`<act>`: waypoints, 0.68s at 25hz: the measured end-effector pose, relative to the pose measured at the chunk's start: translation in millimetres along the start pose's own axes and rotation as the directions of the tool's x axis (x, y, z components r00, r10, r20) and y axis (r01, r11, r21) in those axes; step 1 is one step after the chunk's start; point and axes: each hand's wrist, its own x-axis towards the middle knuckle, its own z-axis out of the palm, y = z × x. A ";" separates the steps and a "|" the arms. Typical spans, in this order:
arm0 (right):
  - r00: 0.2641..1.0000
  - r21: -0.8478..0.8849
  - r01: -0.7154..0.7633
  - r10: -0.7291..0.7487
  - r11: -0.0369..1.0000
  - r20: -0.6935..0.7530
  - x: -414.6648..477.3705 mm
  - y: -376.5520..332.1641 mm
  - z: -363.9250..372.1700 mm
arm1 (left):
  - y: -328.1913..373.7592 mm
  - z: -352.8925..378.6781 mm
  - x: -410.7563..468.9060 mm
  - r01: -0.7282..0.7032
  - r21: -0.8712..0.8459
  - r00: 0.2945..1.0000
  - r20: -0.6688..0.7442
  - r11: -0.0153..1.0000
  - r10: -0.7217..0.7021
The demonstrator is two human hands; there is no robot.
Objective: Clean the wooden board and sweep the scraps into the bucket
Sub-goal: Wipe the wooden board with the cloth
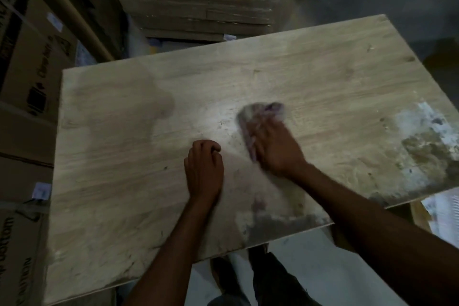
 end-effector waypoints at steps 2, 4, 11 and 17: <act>0.879 0.067 -0.451 0.456 0.890 -0.138 29.9 15.5 -8.6 | 6.4 6.6 21.9 -0.064 0.083 0.998 -0.002 0.995 0.064; 0.984 0.035 -0.169 0.170 0.985 -0.048 38.6 -2.1 -2.1 | 11.8 15.9 45.9 -0.120 0.165 0.990 -0.052 0.979 0.130; 0.996 0.030 -0.052 0.054 0.998 -0.065 118.8 15.0 7.2 | 31.4 35.1 120.6 0.113 0.260 0.986 -0.151 0.959 -0.075; 0.979 0.042 -0.184 0.187 0.982 -0.078 198.4 32.9 10.9 | 39.1 48.3 185.2 0.008 0.385 0.989 -0.141 0.923 0.050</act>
